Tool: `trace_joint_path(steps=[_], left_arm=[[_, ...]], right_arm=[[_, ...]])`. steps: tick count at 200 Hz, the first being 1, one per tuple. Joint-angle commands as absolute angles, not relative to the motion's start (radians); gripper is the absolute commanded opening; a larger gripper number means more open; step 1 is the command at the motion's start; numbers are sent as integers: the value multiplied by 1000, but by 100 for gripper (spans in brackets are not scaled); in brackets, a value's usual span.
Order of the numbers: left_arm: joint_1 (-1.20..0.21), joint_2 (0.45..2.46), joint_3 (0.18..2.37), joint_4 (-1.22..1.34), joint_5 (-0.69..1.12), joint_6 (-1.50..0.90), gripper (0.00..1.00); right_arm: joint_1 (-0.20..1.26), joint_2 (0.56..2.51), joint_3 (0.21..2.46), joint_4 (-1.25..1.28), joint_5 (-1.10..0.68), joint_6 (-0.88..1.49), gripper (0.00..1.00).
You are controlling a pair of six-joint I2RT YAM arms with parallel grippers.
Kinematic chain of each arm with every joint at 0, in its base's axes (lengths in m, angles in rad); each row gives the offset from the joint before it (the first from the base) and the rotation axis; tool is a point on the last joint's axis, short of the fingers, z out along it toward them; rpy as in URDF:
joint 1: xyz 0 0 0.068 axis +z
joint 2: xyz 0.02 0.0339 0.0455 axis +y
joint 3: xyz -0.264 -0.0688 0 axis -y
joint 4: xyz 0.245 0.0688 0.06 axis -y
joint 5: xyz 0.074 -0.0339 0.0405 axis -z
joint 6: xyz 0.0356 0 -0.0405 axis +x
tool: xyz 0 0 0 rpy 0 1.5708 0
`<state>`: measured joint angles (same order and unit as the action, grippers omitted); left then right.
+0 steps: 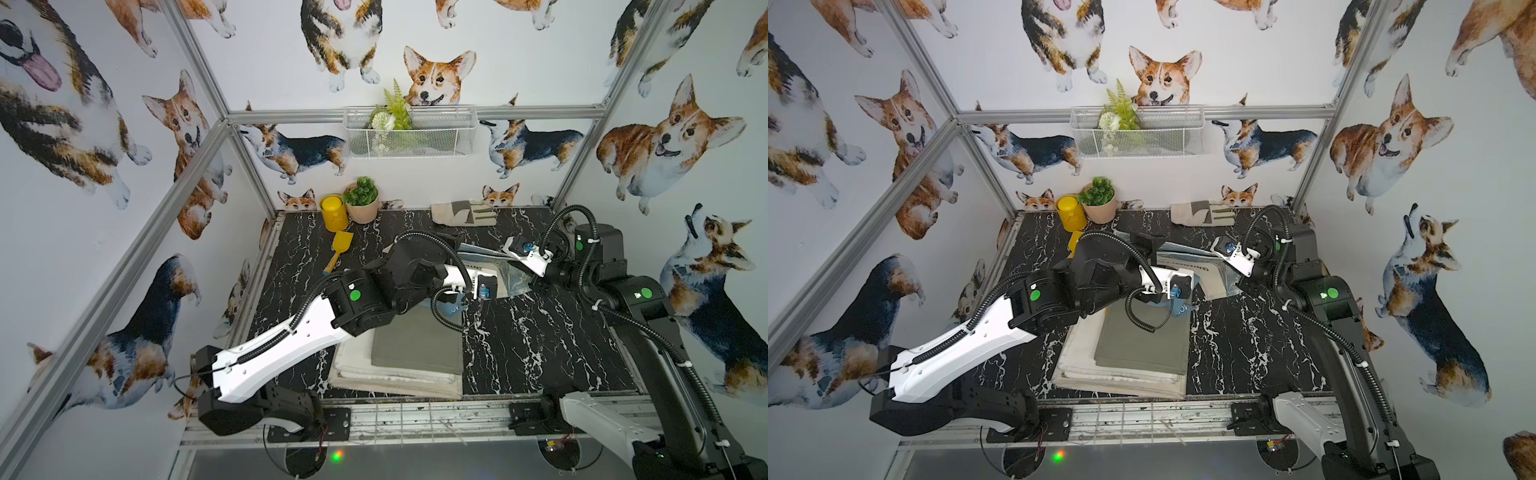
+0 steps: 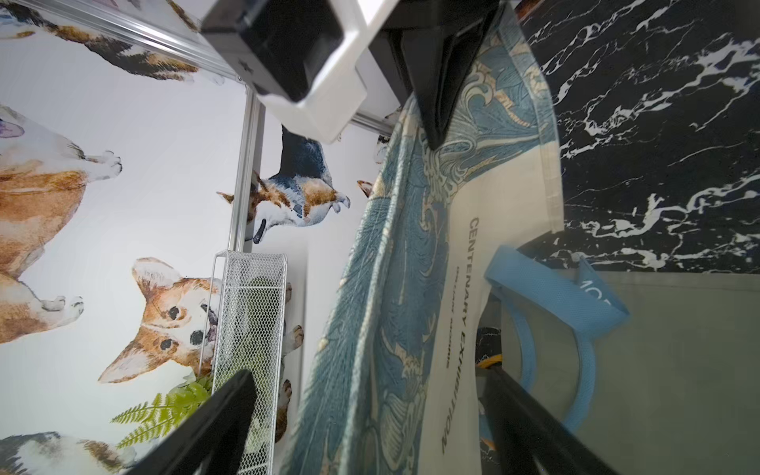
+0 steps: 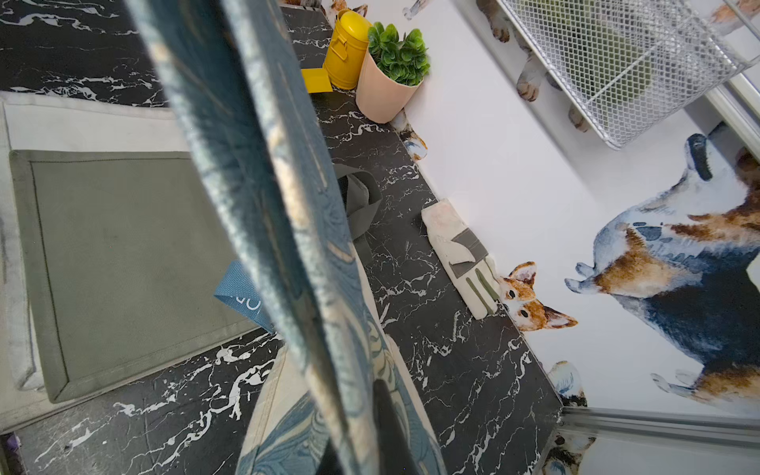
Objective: Put away the canvas bag
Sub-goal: Press the canvas bag.
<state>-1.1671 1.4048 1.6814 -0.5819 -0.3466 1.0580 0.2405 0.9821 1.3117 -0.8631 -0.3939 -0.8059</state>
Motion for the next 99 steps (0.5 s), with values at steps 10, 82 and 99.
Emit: trace_joint_path(steps=[10,82,99], left_arm=[[-1151,1456,1745,-597,-422,1126,91],[-980,1477,1808,-791,-190,898,78],[-947,1474,1805,-831,-140,859,64]], right_arm=[[251,980,1304,-862,-411,-843,0],[272,980,1321,-853,-392,-869,0],[273,975,1321,-853,-399,-867,0]])
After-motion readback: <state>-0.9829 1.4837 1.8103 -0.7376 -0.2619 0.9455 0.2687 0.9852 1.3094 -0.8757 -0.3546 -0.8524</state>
